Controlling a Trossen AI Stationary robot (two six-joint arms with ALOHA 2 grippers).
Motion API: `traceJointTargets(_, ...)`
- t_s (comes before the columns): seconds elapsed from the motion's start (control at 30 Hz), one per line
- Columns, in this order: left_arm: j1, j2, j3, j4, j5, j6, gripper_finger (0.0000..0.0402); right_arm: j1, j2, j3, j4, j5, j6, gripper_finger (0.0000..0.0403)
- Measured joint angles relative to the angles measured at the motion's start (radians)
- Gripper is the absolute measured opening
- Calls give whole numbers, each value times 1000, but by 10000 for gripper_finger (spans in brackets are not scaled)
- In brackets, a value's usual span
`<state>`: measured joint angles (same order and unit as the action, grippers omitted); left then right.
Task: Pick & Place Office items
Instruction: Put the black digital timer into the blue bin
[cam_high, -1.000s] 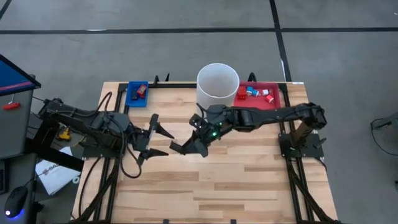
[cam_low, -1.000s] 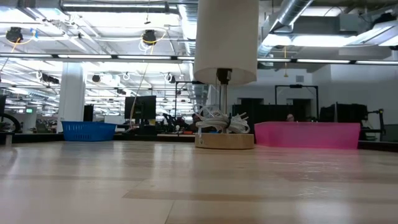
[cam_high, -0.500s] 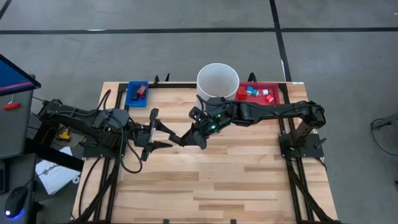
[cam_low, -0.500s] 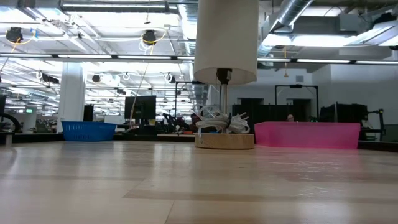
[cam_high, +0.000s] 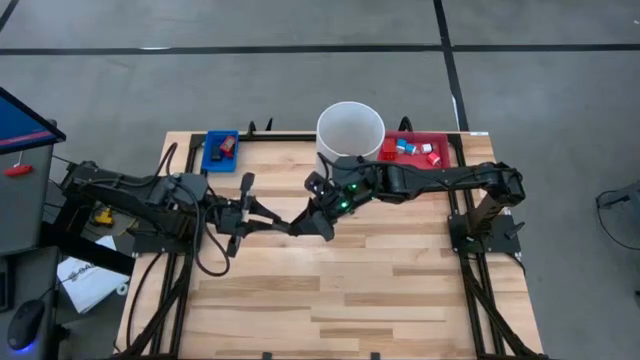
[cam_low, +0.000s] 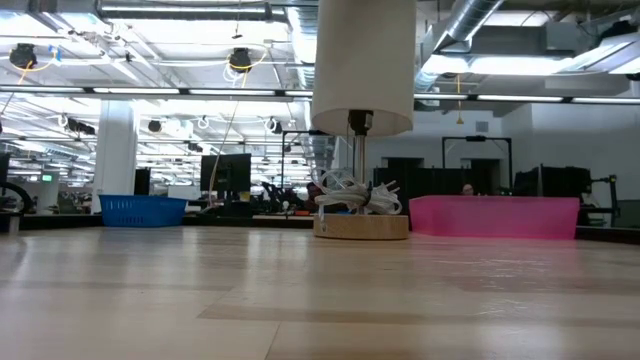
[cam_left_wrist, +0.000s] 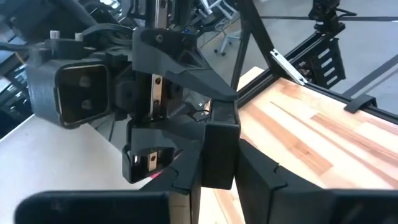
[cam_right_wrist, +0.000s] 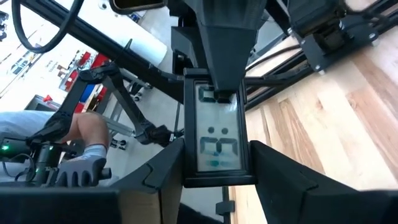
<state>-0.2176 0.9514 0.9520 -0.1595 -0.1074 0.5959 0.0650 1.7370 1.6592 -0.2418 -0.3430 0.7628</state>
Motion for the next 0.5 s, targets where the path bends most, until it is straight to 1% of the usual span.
traceJointTargets(0.07,0,-6,0,-8,-20,-12,64,0,-1,0,14,26,-3,172)
traceJointTargets(0.13,2,-14,2,-21,-58,-33,62,0,2,1,33,84,-15,188)
traceJointTargets(0.23,3,-28,2,-76,-116,-46,59,-3,5,0,37,129,-31,211)
traceJointTargets(0.3,3,-47,2,-109,-123,-62,59,-5,4,0,43,157,-41,223)
traceJointTargets(0.4,5,-76,2,-173,-162,-82,59,-10,4,0,32,178,-58,233)
traceJointTargets(0.5,7,-105,2,-249,-254,-113,59,-26,4,0,-4,189,-66,235)
